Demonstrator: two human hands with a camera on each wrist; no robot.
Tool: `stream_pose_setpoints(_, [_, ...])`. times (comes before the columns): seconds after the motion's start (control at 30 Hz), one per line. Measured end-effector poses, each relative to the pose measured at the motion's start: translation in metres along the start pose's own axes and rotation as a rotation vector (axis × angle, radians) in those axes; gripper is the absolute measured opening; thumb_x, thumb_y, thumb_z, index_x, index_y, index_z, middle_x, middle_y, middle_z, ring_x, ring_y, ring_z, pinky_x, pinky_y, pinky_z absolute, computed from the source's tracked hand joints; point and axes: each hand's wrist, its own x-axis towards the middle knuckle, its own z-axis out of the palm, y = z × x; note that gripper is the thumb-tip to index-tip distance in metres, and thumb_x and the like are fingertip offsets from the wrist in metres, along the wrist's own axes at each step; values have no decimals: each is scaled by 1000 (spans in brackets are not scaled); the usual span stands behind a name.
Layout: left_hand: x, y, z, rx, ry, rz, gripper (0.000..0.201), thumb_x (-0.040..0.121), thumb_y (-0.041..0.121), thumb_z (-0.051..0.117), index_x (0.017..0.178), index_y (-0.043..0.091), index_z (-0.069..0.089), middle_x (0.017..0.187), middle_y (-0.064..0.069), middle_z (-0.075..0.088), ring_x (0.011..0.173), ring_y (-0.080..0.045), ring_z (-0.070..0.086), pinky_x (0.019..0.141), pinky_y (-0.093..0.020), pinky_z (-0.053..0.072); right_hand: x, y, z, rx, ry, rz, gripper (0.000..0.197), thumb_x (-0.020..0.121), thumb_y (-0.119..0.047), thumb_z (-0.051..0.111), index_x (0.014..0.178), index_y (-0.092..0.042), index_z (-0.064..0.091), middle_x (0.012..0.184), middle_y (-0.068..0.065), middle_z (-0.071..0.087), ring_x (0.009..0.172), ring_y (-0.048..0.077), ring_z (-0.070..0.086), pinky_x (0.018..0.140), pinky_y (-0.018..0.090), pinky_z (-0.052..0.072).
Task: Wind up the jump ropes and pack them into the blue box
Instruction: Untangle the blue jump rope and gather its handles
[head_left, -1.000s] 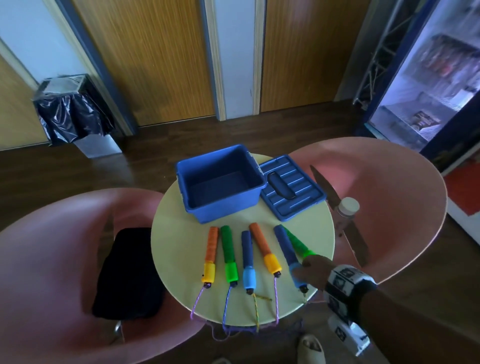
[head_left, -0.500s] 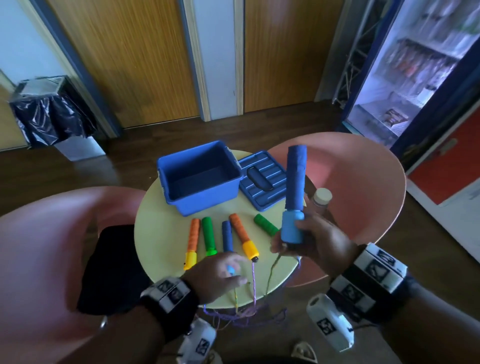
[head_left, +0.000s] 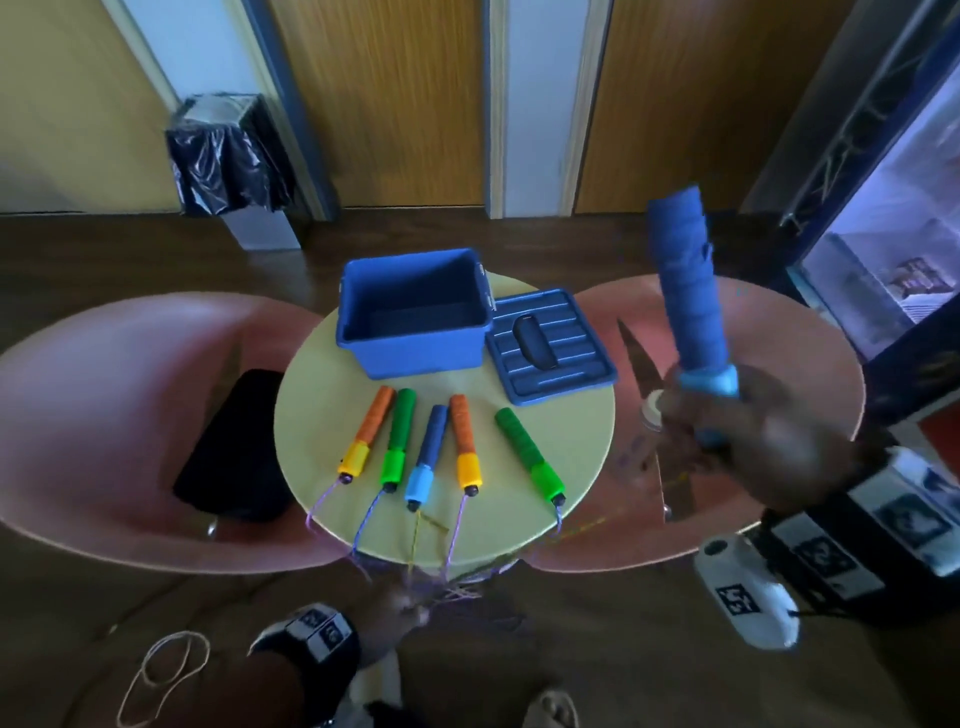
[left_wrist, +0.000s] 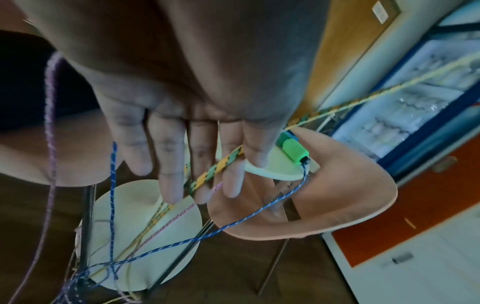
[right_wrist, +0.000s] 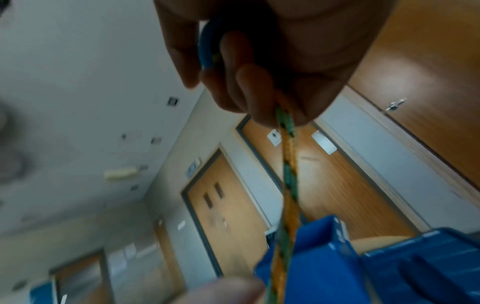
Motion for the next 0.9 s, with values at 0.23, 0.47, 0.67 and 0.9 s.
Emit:
stream_pose_setpoints(0.23, [-44, 65, -35, -74, 224, 114, 33, 96, 44, 48, 75, 21, 61, 63, 17, 64, 65, 11, 59, 61, -9, 39, -3, 61, 53, -221, -387, 163, 28, 64, -15, 76, 89, -14, 63, 62, -9, 59, 53, 2, 53, 58, 24, 43])
stream_pose_setpoints(0.47, [-60, 93, -72, -153, 430, 185, 54, 77, 63, 40, 93, 18, 65, 85, 7, 64, 71, -6, 53, 62, -20, 36, 6, 71, 95, -491, -726, 284, 25, 61, -38, 78, 85, -31, 76, 80, 5, 71, 77, 27, 66, 72, 33, 53])
stream_pose_setpoints(0.67, [-51, 42, -29, -228, 337, 28, 23, 88, 41, 64, 73, 23, 61, 60, 10, 57, 54, 7, 51, 61, -17, 41, 11, 40, 64, 217, -568, 40, 42, 51, -36, 84, 85, -12, 78, 74, 9, 67, 51, 17, 52, 49, 26, 38])
stream_pose_setpoints(0.9, [-48, 21, 1, -335, 302, -127, 38, 92, 47, 49, 70, 20, 64, 58, 5, 63, 56, -2, 59, 74, -38, 53, 12, 34, 30, 409, -303, -37, 71, 39, -41, 90, 97, -5, 74, 93, 14, 69, 65, 20, 58, 51, 27, 40])
